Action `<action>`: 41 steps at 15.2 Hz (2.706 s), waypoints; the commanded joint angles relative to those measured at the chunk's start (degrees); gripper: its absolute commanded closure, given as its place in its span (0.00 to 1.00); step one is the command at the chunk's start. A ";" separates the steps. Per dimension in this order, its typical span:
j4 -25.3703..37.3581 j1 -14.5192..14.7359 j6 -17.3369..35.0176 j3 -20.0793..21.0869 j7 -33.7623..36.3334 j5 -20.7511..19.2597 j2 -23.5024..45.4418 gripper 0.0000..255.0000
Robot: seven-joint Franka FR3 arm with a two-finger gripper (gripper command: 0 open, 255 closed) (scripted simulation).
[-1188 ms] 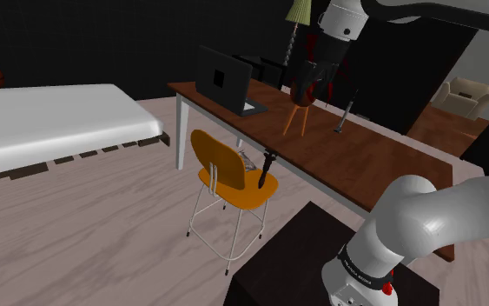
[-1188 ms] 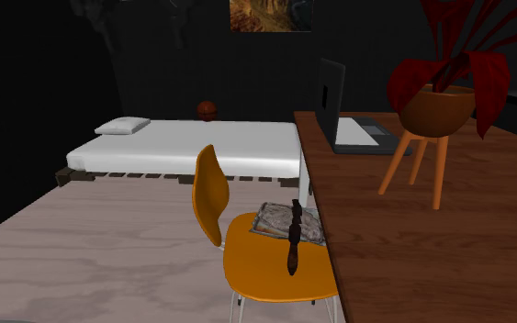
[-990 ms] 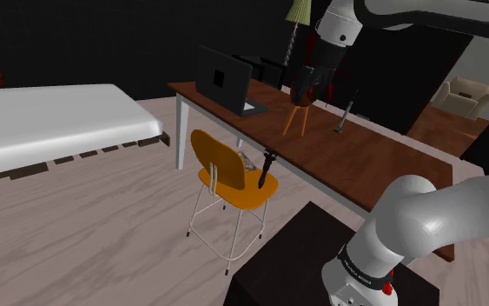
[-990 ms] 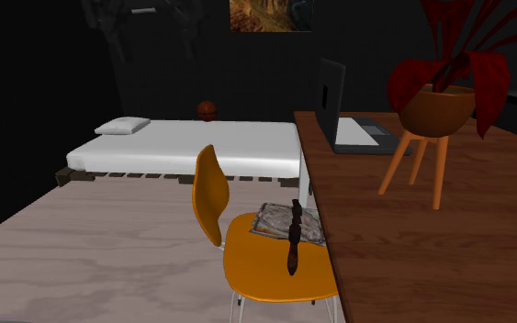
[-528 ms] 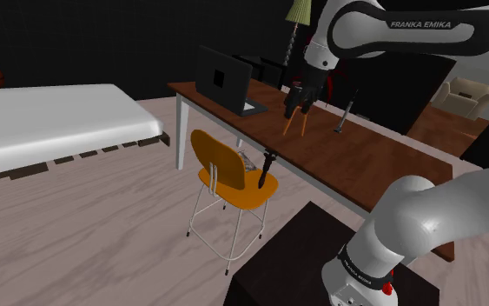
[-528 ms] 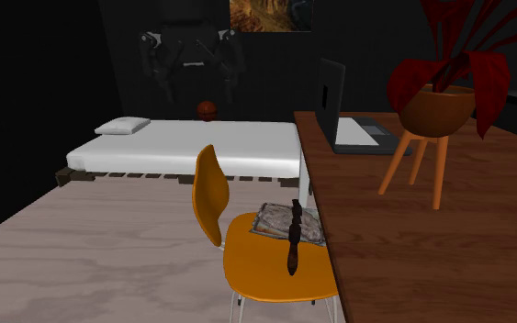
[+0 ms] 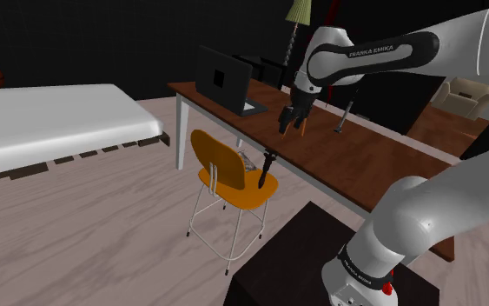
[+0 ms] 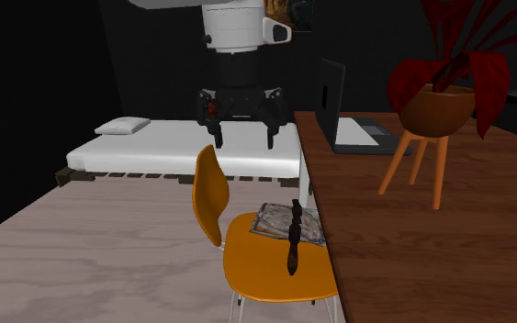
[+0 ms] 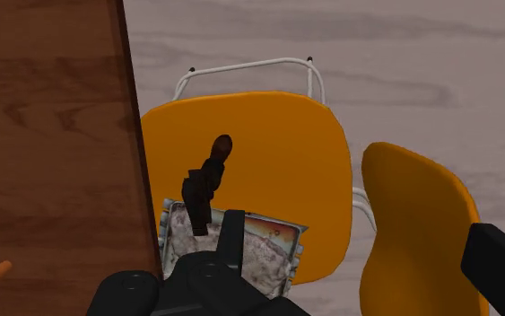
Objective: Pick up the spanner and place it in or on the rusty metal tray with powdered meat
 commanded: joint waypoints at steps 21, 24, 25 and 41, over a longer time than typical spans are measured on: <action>8.23 -2.85 25.32 -8.68 -19.59 14.15 37.90 0.00; 8.13 -3.19 27.08 -8.21 -20.48 15.41 39.71 0.00; 8.13 -3.19 27.08 -8.20 -20.48 15.41 39.71 0.00; 8.13 -3.20 27.08 -8.20 -20.48 15.41 39.71 1.00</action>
